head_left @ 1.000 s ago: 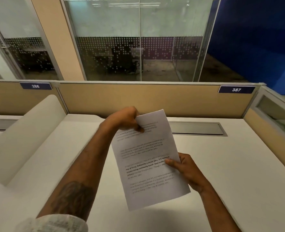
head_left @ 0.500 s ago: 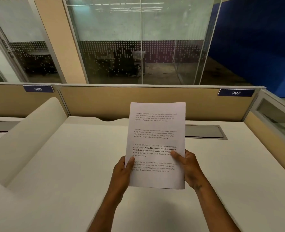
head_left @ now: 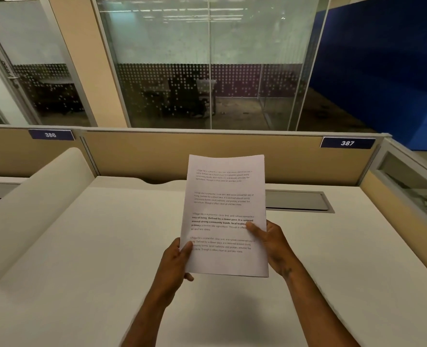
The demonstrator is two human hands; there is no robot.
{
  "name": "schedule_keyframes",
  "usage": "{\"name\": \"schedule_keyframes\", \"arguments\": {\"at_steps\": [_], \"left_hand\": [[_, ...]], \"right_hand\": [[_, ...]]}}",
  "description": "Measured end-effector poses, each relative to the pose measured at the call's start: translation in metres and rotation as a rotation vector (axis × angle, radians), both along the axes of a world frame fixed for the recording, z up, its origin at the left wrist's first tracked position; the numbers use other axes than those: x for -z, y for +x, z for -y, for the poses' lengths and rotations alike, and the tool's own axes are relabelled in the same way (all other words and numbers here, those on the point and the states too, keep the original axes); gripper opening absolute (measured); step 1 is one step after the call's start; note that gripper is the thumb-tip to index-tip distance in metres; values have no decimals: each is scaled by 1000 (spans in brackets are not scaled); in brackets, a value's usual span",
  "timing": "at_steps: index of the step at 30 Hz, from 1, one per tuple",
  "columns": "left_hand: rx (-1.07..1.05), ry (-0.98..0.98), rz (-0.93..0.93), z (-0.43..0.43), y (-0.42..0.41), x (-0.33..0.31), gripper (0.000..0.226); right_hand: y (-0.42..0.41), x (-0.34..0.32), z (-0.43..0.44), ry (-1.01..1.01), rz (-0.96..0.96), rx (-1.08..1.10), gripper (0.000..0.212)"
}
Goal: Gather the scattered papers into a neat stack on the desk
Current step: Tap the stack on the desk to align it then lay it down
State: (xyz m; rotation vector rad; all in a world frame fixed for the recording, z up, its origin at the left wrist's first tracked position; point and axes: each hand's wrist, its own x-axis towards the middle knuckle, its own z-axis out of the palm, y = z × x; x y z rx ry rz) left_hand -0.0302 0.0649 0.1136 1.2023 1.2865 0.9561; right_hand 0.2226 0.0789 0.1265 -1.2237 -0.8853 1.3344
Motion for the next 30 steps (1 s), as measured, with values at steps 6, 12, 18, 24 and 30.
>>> {"name": "schedule_keyframes", "arguments": {"at_steps": [6, 12, 18, 24, 30], "left_hand": [[-40, 42, -52, -33, -16, 5, 22], [-59, 50, -86, -74, -37, 18, 22], [20, -2, -41, -120, -64, 30, 22], [198, -71, -229, -174, -93, 47, 26], [230, -96, -480, -231, -97, 65, 20]], "right_hand": [[-3, 14, 4, -75, 123, -162, 30], [-30, 24, -13, -159, 202, -193, 22], [-60, 41, -51, -200, 244, -18, 16], [-78, 62, -97, -264, 247, 28, 18], [-87, 86, -144, -348, 220, 73, 12]]}}
